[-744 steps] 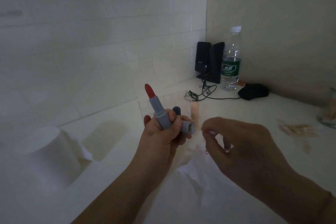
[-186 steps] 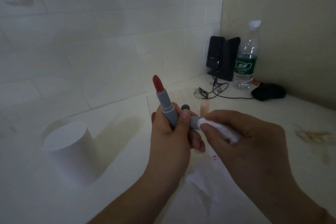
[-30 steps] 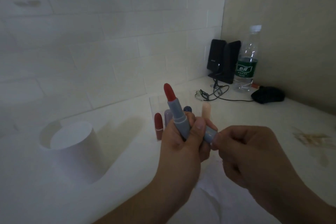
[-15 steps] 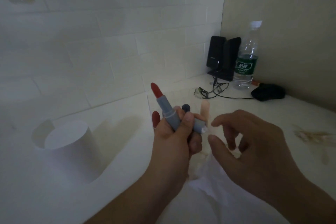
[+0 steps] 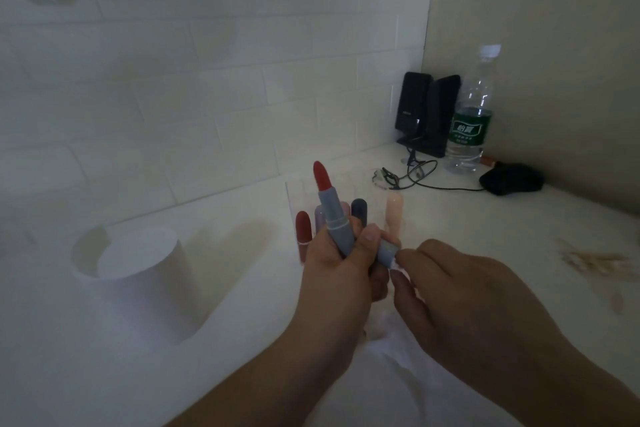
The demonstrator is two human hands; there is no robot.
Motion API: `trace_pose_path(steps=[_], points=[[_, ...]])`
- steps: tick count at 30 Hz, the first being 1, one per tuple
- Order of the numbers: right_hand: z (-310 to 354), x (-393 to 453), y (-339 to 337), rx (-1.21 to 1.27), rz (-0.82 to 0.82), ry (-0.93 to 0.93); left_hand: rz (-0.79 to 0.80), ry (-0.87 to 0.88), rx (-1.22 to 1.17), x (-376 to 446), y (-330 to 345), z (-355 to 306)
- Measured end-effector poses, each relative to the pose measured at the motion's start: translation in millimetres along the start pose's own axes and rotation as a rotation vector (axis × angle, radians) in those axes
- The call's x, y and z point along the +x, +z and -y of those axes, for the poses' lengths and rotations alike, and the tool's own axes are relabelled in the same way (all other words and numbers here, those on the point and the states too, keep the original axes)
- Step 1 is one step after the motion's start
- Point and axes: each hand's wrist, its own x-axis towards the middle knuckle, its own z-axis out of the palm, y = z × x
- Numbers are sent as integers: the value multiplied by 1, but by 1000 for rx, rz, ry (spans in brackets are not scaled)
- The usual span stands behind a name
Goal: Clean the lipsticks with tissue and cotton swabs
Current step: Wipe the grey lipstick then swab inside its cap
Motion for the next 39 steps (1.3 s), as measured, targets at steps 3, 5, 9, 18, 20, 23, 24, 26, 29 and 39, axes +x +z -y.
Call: trace_pose_path(steps=[3,5,9,18,20,23,24,26,29,39], points=[[1,-4,4,-40,23,-23,7,-13,21,1,-2,0],[1,-3,2,-34,38,7,12,-26,13,2,-3,1],[5,-4,0,90,45,109,6,-63,-70,0,0,0],[-3,1,-6,450,27,294,100,-10,-121,-3,1,-5],[1,2,-8,525,3,377,117,34,-110,-5,2,-4],[6,3,-11,655,-38,530,100,58,-129,-6,2,-3],[8,5,-14,706,-20,593,108,69,-129,-7,3,-2],[12,10,-19,914,40,747,145,110,-127,-7,3,-3],[11,15,-24,1370,113,1060,197,195,-90,-6,2,-4],[-13,11,-20,1888,378,1192,176,182,-119,1,1,-6]])
